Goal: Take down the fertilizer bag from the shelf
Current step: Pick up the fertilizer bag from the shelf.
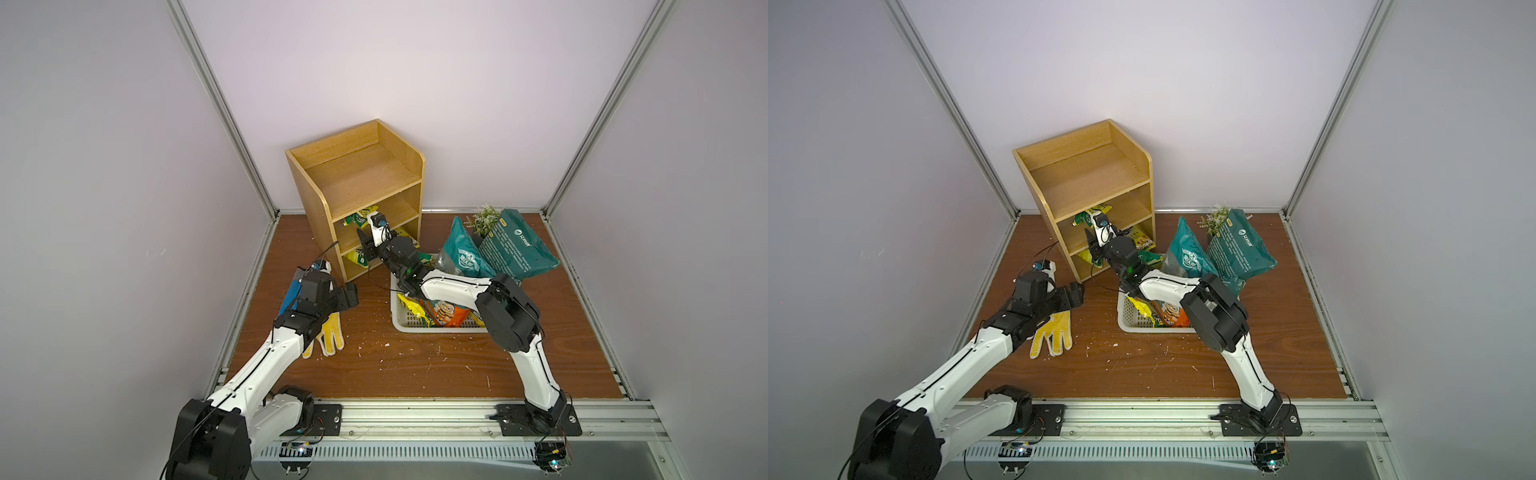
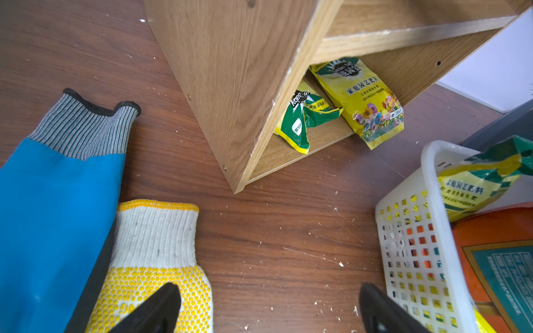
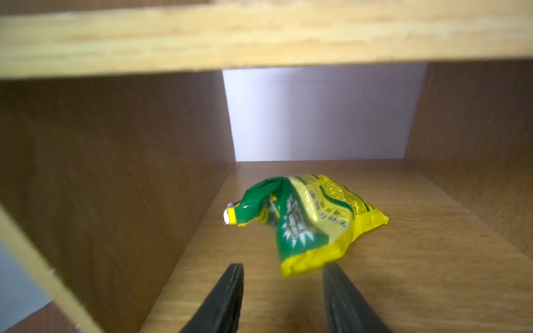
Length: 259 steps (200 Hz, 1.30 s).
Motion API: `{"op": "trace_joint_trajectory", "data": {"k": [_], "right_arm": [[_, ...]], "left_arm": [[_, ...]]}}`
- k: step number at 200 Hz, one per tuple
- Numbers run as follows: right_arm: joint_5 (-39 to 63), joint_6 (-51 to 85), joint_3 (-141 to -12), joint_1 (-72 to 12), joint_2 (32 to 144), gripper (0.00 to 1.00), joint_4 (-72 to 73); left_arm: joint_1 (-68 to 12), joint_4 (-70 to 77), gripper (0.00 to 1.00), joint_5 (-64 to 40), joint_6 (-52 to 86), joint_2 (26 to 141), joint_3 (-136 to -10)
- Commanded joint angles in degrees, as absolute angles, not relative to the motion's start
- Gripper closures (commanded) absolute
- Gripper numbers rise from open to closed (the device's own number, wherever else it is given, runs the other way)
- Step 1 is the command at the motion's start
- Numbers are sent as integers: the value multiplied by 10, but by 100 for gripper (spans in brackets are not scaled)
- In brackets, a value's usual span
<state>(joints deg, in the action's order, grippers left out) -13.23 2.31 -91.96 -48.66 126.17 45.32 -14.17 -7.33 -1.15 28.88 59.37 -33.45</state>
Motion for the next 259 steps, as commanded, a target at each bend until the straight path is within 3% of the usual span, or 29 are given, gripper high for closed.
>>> {"op": "trace_joint_trajectory", "data": {"k": [1, 60, 78, 104, 201, 259], "right_arm": [[-152, 20, -967, -480, 1279, 49, 488], [-148, 40, -1037, -476, 1327, 56, 445], [-146, 51, -1042, -473, 1330, 67, 435], [-151, 56, -1026, -471, 1321, 100, 451], [-93, 83, -842, -475, 1078, 100, 505], [-110, 99, -728, -494, 892, 100, 385]], "left_arm": [[-132, -72, 0, -4, 281, 585, -336], [-129, -73, 0, -1, 281, 586, -336], [-130, -73, 0, -1, 281, 586, -336], [-130, -74, 0, 0, 281, 584, -336], [-125, -69, 0, -4, 284, 590, -336], [-124, -70, 0, 0, 283, 589, -335]]}}
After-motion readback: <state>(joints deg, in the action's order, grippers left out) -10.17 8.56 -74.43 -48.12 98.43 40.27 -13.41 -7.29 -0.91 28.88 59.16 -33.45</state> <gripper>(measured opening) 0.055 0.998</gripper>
